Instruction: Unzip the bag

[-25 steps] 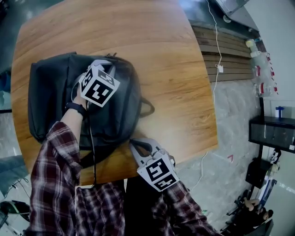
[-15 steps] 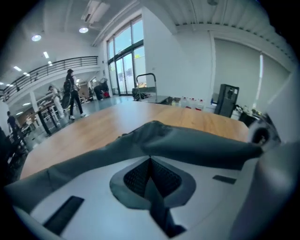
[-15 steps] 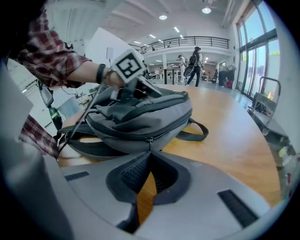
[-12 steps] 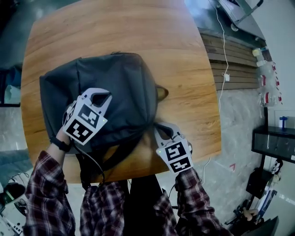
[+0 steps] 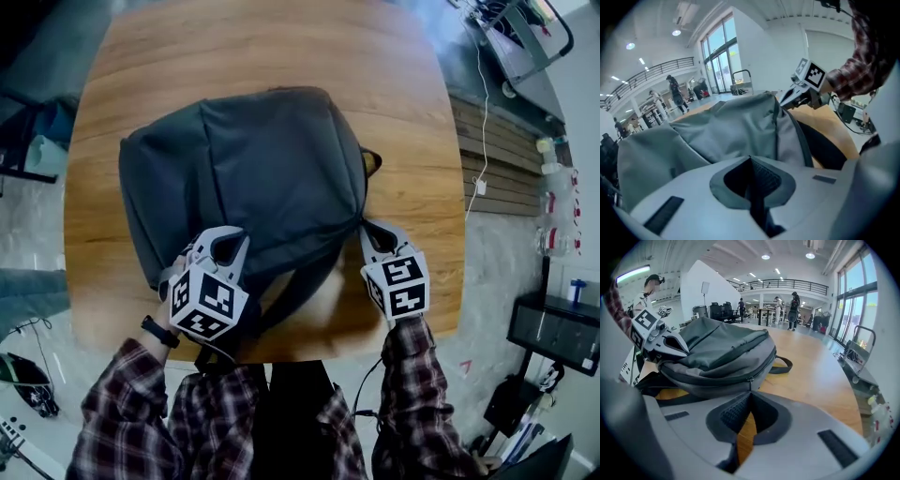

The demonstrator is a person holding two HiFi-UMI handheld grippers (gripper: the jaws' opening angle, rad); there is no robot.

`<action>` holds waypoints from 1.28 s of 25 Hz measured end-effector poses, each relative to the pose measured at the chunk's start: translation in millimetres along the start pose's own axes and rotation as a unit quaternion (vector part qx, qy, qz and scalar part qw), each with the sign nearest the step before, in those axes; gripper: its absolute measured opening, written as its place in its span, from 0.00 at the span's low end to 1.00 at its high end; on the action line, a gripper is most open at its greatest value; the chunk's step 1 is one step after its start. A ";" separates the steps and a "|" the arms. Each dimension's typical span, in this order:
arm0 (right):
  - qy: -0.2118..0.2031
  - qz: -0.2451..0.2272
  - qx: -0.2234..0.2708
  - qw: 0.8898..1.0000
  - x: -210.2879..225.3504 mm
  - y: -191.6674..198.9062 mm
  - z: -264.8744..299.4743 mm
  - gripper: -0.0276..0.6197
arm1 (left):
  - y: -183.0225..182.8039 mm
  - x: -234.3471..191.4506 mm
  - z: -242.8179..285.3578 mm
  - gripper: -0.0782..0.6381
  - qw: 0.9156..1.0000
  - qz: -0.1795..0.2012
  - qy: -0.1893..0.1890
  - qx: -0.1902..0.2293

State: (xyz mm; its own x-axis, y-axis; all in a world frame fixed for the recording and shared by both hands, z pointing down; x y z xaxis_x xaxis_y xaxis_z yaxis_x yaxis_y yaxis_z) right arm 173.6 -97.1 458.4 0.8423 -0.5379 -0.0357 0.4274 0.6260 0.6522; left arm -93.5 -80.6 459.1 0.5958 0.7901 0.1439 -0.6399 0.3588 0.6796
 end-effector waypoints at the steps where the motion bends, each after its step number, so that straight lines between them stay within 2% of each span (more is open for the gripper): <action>1: 0.002 0.009 0.001 1.000 -2.4 0.5 -0.7 0.06 | 0.4 -0.7 2.3 0.12 1.000 -0.008 -0.012 -0.001; 4: 0.001 0.028 -0.004 1.000 -17.6 2.5 -5.9 0.06 | -0.3 -5.8 3.5 0.12 0.999 -0.032 -0.020 -0.008; 9: -0.009 0.032 -0.023 0.999 -64.3 6.3 -18.0 0.06 | -1.4 -11.2 7.1 0.12 0.998 -0.055 -0.024 -0.011; 14: -0.046 0.072 -0.012 0.996 -116.6 3.3 -28.4 0.06 | -2.9 -14.7 10.2 0.12 0.997 -0.081 -0.017 -0.001; 17: -0.073 0.079 -0.015 0.994 -146.6 0.4 -22.6 0.06 | -2.8 -14.4 11.4 0.12 0.995 -0.099 -0.013 0.003; 20: -0.108 0.061 -0.018 0.992 -178.8 -7.1 -11.6 0.06 | -2.4 -14.7 11.6 0.12 0.994 -0.108 -0.011 0.006; 23: -0.136 0.015 -0.022 0.990 -207.1 -17.8 -4.7 0.06 | -3.4 -16.0 11.8 0.12 0.994 -0.112 -0.010 0.009; 25: -0.150 -0.007 -0.023 0.988 -216.6 -22.1 -2.2 0.06 | -3.7 -16.8 12.1 0.12 0.993 -0.115 -0.009 0.011; 27: -0.149 -0.007 -0.021 0.989 -217.8 -21.2 -2.3 0.06 | -3.9 -16.6 11.4 0.12 0.993 -0.117 -0.007 0.012; 30: -0.140 0.016 -0.011 0.990 -213.7 -18.4 -6.9 0.06 | -5.4 -17.8 9.2 0.12 0.993 -0.116 -0.003 0.019; 32: -0.145 0.043 -0.004 0.988 -207.7 -19.3 -10.8 0.06 | -6.5 -23.6 6.1 0.12 0.992 -0.121 -0.003 0.039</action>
State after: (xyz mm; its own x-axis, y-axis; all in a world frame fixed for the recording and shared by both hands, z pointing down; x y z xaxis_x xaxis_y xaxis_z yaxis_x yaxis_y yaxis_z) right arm -6.1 8.7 445.0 0.7468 -0.6203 0.2398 0.3615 0.6812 0.6366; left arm -100.4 -104.7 455.7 0.7309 0.6820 -0.0268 -0.4381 0.4989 0.7478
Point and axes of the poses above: the fingertips, and each gripper's own axes: z forward along the fingers, x to its right, y out of its underside, the point moved 8 cm from there along -z, backward along the fingers, and after that the axes turned 1 degree about -y, right-handed, at the moved point
